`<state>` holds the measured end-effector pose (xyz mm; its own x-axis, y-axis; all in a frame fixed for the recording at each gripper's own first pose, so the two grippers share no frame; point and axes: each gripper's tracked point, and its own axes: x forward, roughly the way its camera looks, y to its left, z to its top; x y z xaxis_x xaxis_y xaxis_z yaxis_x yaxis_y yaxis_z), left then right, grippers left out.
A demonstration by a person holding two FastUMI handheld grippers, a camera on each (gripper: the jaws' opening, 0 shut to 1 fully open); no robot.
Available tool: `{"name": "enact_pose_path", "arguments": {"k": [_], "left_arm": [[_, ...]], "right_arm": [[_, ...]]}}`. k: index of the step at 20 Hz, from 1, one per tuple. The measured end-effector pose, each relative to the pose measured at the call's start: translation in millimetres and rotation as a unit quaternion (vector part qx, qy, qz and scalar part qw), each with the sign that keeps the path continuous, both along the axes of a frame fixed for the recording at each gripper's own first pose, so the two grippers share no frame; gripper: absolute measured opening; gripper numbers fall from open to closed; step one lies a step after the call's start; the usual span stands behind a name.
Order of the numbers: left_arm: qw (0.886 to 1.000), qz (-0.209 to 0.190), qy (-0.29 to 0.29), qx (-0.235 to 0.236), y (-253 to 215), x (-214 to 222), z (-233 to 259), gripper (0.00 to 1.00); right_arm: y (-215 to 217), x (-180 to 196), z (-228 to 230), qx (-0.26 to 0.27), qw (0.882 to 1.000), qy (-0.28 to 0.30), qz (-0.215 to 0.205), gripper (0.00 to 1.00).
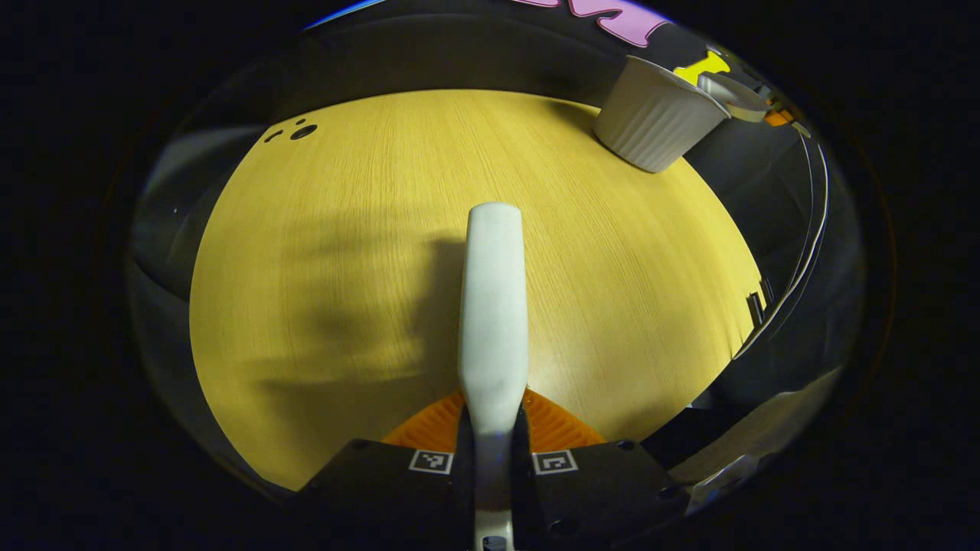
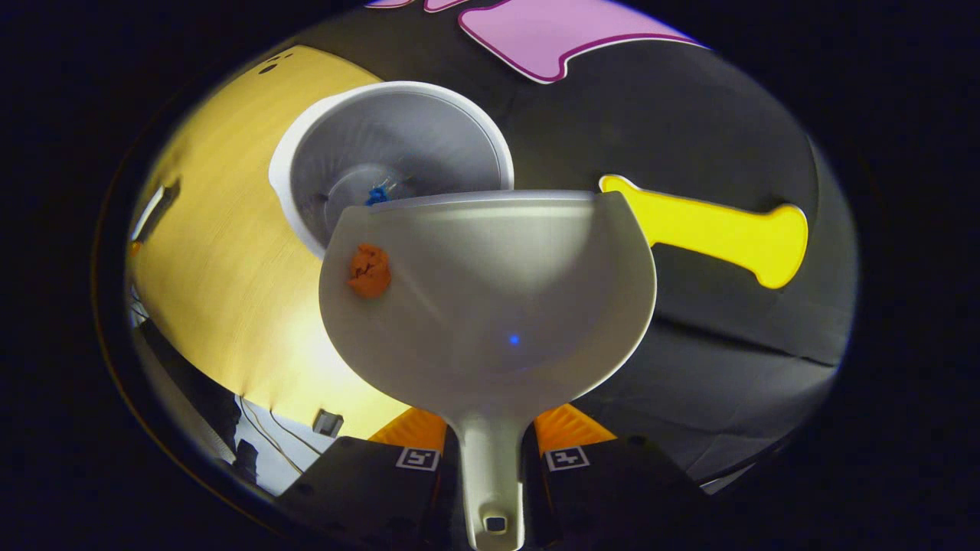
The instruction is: Pick up the small broom and dustpan from the desktop, sweep the trash into the dustpan with the broom, and then empty the trash into the garbage bin.
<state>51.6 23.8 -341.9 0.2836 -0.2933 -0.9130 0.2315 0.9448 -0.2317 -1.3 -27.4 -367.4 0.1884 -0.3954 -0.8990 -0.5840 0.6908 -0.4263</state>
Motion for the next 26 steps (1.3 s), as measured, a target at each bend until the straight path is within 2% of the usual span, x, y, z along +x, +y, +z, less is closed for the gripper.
{"name": "enact_pose_path", "arguments": {"k": [3, 10, 11, 12, 15, 18, 21, 24, 26], "left_arm": [[1.0, 0.006, 0.003, 0.002, 0.5, -1.2, -1.6, 0.23], [1.0, 0.022, 0.006, 0.003, -1.1, -2.6, -3.4, 0.23], [1.0, 0.022, 0.004, 0.006, -0.7, -1.3, -2.2, 0.23], [1.0, 0.022, 0.002, 0.009, -1.8, -0.6, -0.9, 0.23], [1.0, 0.018, -0.004, 0.015, -2.6, 2.7, 2.9, 0.24], [1.0, 0.016, -0.005, 0.019, -3.8, 3.1, 4.8, 0.23], [1.0, 0.017, -0.004, 0.02, -4.6, 2.8, 4.3, 0.23], [0.999, 0.019, -0.006, 0.026, -4.1, 2.6, 5.2, 0.23], [0.999, 0.022, -0.005, 0.03, -5.2, 2.0, 5.2, 0.24]], "right_arm": [[-3.1, 14.4, 3.6, -0.027, 0.999, 0.033, 0.028, 0.35], [-1.2, 24.5, -0.1, -0.015, 0.999, 0.034, 0.03, 0.35], [-0.7, 23.5, -0.4, -0.007, 0.999, 0.029, 0.024, 0.33], [0.3, 23.2, -1.0, 0.006, 1.0, 0.021, 0.014, 0.35], [3.9, 20.6, 5.1, 0.066, 0.997, -0.013, -0.027, 0.35], [11.9, 11.2, 25.1, 0.134, 0.986, -0.068, -0.066, 0.35], [28.9, -13.6, 54.4, 0.2, 0.968, -0.125, -0.089, 0.35], [50.5, -50.9, 81.3, 0.242, 0.952, -0.168, -0.087, 0.33], [75.7, -83.8, 93.2, 0.271, 0.943, -0.174, -0.082, 0.35]]}}
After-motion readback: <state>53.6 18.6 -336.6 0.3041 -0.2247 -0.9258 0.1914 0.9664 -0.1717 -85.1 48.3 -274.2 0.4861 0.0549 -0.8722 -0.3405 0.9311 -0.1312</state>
